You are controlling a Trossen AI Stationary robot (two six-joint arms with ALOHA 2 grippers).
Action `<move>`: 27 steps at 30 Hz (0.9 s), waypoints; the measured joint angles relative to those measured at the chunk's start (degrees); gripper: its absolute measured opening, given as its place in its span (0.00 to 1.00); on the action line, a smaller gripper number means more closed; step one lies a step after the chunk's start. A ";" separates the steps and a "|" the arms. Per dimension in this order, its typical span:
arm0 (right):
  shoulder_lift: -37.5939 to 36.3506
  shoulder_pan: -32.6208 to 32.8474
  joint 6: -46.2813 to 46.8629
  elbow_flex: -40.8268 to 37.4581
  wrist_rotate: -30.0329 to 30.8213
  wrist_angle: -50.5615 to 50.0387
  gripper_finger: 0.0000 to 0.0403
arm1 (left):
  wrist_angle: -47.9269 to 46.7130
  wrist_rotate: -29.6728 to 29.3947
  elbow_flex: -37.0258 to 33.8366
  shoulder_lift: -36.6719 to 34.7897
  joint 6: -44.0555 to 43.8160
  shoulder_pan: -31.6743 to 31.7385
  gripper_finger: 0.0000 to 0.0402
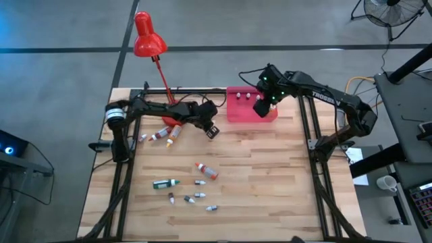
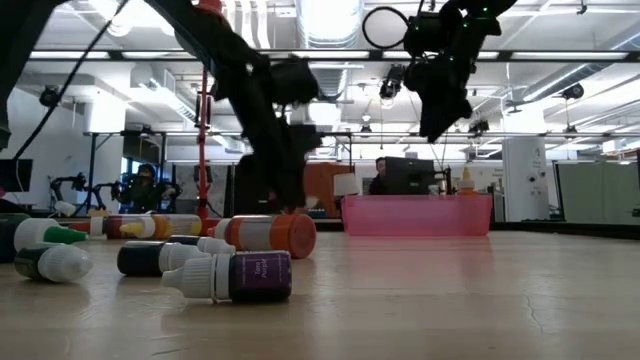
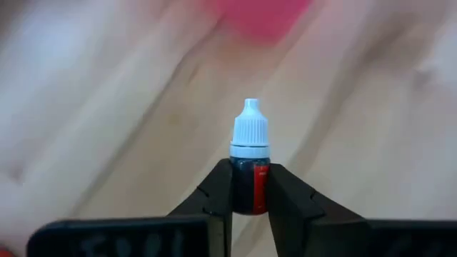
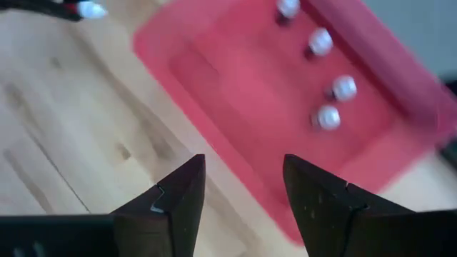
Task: Pick & Place food coloring
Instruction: Put the small red food coloring bottle into the red bin
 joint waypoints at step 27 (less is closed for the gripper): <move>0.28 8.35 -36.66 0.09 -14.03 22.04 0.45 | 33.10 9.02 -9.10 -15.19 12.75 -3.40 0.10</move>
